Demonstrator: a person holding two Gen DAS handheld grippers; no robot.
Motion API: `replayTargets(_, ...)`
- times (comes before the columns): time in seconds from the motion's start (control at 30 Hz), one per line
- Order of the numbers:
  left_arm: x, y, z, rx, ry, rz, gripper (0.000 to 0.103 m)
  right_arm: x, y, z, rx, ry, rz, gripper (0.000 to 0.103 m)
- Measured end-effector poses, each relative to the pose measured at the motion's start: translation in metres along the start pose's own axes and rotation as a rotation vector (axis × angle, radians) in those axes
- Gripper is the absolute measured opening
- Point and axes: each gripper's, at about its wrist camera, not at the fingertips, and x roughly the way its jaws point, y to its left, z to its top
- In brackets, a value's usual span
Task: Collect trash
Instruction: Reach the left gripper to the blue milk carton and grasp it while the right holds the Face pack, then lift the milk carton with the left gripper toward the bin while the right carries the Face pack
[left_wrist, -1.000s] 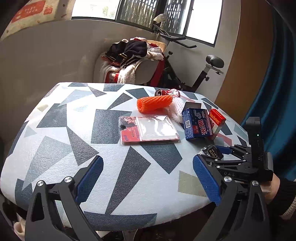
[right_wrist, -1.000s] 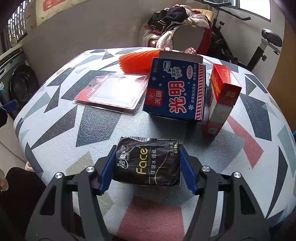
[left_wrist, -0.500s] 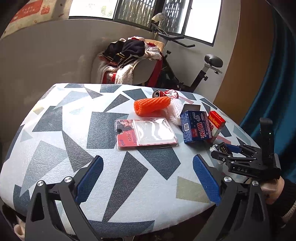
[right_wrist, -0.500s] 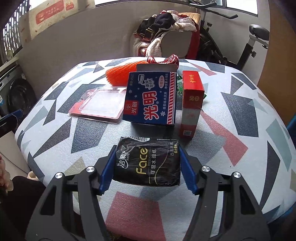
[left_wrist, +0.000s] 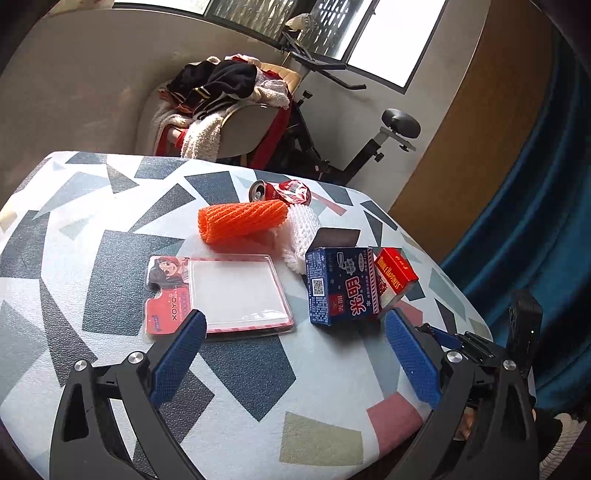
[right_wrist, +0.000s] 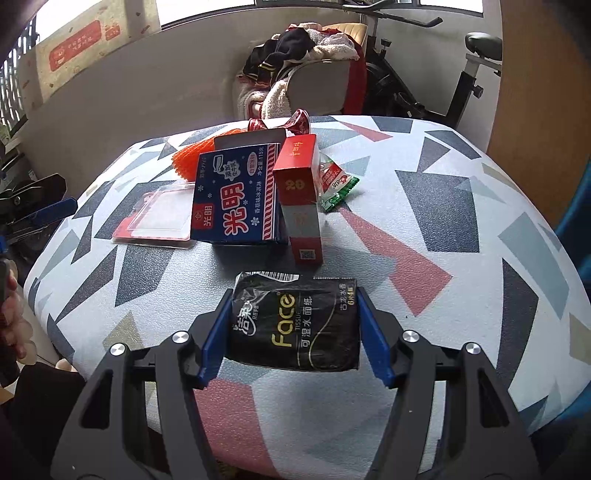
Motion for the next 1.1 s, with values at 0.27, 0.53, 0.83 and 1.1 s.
replayTargets(0.27, 0.097, -0.021, 0.02, -0.047, 0.101, -0.111, 0.09, 0.001, -0.016, -0.002, 0.019, 0.019, -0.012, 0.064)
replayTargets(0.53, 0.141, -0.02, 0.021, -0.044, 0.16, -0.144, 0.09, 0.003, -0.024, 0.002, 0.02, 0.016, -0.023, 0.064)
replayTargets(0.83, 0.145, 0.003, 0.021, -0.142, 0.174, -0.218, 0.045, 0.008, -0.028, 0.004, 0.028, 0.027, -0.024, 0.064)
replayTargets(1.1, 0.099, 0.0, 0.033, -0.076, 0.11, -0.204, 0.037, 0.003, -0.017, 0.009, 0.015, 0.016, -0.017, 0.064)
